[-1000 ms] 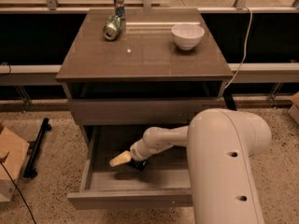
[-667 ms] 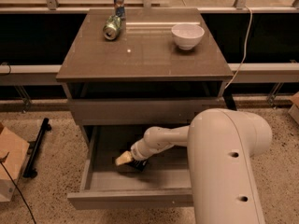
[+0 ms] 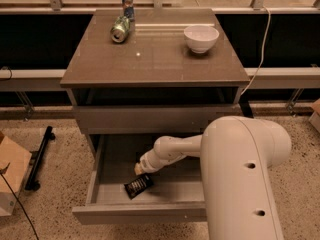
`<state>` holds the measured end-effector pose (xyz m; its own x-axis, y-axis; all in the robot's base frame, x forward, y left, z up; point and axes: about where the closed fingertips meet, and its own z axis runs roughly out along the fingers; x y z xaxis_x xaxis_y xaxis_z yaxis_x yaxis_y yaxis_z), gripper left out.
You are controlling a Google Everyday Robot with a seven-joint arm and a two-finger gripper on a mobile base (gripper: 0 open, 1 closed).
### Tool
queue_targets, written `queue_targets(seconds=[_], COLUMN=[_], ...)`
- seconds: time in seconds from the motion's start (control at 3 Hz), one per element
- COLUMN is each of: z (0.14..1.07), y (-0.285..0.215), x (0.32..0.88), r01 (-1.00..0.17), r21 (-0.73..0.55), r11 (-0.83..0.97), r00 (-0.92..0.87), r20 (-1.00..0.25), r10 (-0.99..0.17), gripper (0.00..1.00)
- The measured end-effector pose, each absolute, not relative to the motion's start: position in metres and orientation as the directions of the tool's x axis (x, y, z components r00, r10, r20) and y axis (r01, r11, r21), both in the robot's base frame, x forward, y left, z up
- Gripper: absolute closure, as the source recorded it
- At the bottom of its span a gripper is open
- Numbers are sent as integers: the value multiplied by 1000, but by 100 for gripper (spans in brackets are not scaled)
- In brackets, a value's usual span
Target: Pick rxbar chocolate from middle drawer and place on counter
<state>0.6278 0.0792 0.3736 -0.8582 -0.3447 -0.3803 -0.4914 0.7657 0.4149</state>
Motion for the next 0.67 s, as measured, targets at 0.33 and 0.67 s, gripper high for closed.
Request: queue_targets(seconds=[0.33,0.67], z=[357,356], y=[81,81], x=[625,625], r01=[-466,-446], r21=[361,319], r11=[808,836], r00=[-868,-873], r20=[-362,-361], r10=[-340,-328], gripper=[96,55])
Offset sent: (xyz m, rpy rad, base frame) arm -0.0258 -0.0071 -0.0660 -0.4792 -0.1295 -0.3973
